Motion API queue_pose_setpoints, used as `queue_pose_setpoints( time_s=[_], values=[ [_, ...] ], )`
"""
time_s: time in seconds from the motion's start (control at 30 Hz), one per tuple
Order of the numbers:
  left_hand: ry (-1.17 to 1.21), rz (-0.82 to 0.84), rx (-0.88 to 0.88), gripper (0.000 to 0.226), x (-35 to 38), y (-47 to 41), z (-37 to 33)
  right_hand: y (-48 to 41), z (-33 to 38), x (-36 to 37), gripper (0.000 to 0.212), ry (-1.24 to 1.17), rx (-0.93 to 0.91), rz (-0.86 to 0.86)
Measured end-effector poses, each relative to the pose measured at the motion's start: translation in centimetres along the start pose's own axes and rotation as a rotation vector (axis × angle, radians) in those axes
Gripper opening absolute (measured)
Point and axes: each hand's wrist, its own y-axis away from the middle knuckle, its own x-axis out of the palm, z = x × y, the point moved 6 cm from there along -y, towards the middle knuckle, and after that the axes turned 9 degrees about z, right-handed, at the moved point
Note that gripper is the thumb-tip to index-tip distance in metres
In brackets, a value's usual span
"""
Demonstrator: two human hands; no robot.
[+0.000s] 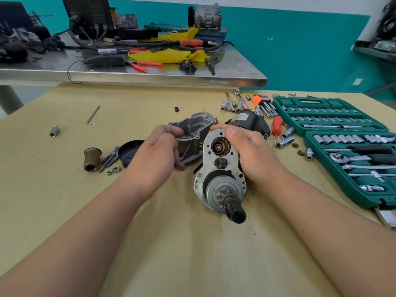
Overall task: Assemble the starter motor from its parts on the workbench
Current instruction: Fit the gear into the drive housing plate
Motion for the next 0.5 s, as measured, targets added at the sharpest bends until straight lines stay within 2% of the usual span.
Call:
queue_pose_setpoints(
  time_s=[0.13,0.27,0.37,0.5],
  values=[
    [-0.332,0.124,0.181,0.032,-0.6,0.9,-1.3,0.0,0.0,-0.1,0.033,0.024,0.014,-0.03],
    [-0.451,0.178,0.257,0.025,-0.3,1.5,-1.8,0.0,0.1,-0.1,0.036,0.046,0.03,-0.049],
    [-0.348,0.183,0.237,0.019,-0.1,1.9,-1.9,0.2,0.3,0.0,0.034,0.068,0.037,-0.047],
    [-0.592,0.122,0.086,0.027,-1.3,1.3,-1.4,0.3,0.3,-0.2,0.028,0.096,0.046,-0.049]
  ],
)
